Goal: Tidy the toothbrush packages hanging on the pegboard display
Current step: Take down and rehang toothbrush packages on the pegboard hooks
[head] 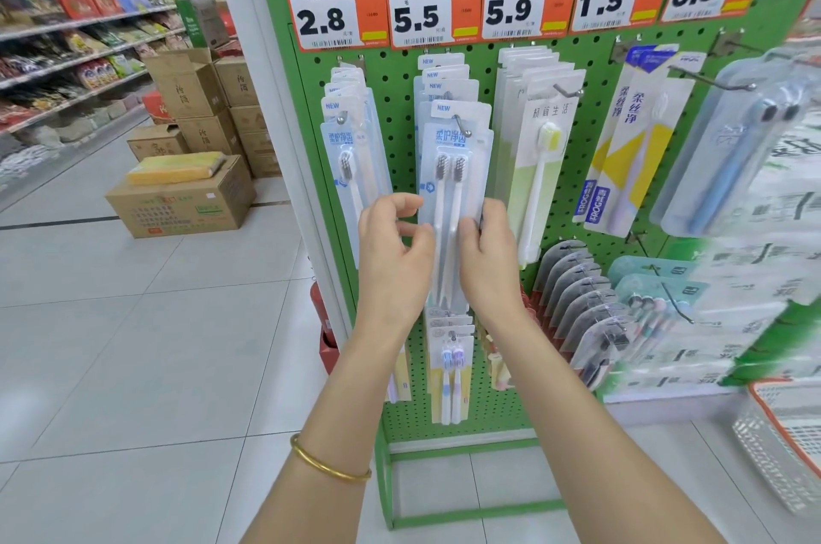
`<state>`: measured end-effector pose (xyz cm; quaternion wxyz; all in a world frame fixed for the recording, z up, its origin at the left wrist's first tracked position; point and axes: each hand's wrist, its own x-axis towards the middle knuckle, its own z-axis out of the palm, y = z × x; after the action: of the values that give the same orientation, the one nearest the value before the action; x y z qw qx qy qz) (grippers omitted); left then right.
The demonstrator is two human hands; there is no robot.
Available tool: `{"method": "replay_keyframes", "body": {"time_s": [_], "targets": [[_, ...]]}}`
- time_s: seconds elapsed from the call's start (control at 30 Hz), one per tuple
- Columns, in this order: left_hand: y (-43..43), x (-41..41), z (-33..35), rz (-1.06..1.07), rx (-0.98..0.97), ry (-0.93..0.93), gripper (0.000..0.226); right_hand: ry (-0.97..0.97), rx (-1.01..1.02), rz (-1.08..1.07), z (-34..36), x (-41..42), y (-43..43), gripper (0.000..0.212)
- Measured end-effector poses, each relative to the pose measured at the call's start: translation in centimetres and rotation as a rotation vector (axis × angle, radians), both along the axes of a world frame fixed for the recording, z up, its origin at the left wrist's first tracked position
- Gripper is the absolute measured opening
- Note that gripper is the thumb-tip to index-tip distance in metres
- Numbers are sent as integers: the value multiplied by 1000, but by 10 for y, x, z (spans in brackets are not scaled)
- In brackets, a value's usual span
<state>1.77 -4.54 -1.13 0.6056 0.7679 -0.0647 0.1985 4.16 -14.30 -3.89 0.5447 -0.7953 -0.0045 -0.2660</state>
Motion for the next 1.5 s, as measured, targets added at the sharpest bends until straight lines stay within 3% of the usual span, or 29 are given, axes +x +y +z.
{"method": "replay_keyframes", "body": {"time_s": [1.5], "targets": [[-8,-7,1,5,11,-15,26,-59,2,-15,-2,-24,-11,14]]}}
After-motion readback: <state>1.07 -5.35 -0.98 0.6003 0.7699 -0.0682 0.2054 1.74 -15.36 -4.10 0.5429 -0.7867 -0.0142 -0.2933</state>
